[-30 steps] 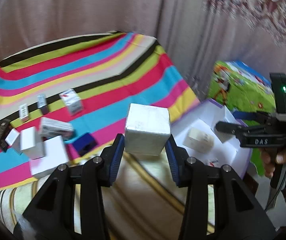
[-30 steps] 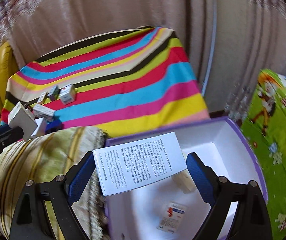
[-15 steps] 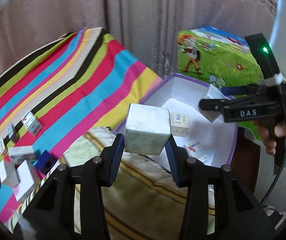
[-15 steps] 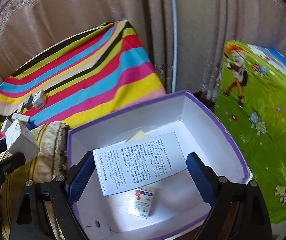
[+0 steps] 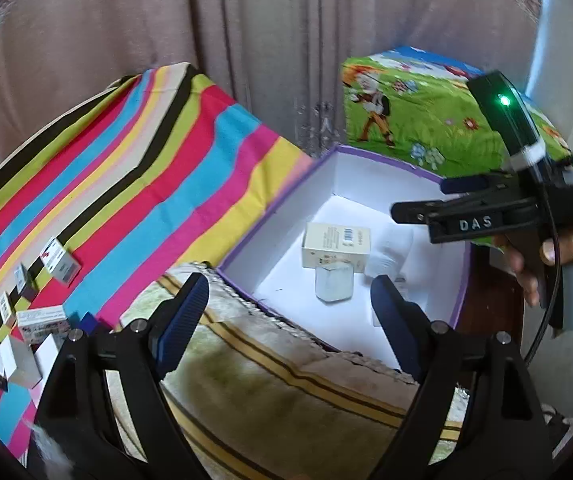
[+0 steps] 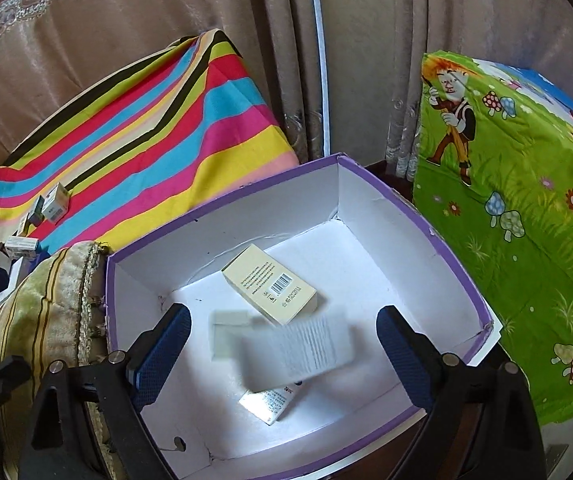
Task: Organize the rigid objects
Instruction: 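Move both tools back over the striped cloth toward the remaining boxes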
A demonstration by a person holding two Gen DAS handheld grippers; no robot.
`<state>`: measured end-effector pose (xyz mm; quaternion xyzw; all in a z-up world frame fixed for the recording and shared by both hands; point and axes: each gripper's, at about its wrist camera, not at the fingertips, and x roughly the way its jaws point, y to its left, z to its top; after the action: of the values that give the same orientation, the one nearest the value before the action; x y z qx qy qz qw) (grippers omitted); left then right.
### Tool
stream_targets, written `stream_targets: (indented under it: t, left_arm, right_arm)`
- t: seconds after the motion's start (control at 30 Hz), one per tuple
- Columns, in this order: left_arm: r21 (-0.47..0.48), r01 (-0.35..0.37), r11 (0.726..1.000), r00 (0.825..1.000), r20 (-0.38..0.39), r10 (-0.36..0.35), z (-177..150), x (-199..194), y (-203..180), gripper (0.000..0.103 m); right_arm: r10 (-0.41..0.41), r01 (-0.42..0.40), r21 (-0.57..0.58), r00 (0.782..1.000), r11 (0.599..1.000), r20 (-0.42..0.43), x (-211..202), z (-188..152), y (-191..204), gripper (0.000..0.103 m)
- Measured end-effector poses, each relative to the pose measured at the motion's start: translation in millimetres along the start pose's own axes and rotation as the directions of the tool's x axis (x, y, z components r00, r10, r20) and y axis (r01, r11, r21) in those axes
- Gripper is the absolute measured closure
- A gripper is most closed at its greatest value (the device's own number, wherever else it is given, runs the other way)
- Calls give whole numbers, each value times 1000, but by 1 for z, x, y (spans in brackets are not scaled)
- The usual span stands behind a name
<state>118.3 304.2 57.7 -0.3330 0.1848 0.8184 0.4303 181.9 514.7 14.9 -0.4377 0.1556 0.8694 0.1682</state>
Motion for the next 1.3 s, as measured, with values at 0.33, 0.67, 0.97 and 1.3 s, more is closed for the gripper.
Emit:
stream_targets:
  t: [0.33, 0.67, 0.97, 1.3]
  left_arm:
    - [-109, -78, 991, 988, 124, 92, -5, -28, 32, 18]
    - [-248, -144, 958, 972, 144, 184, -25, -49, 72, 18]
    - [-358, -185, 915, 952, 165, 257, -51, -72, 105, 18]
    - [-475, -198, 857, 943, 146, 298, -91, -97, 145, 18]
  right_arm:
    - [-102, 101, 14, 990, 995, 97, -13, 10, 6, 4]
    - [-44, 42, 18, 981, 999, 189, -23, 10, 15, 4]
    - [45, -27, -102, 982, 994, 182, -27, 6, 45, 4]
    - [175, -152, -178, 977, 972, 122, -22, 2, 90, 4]
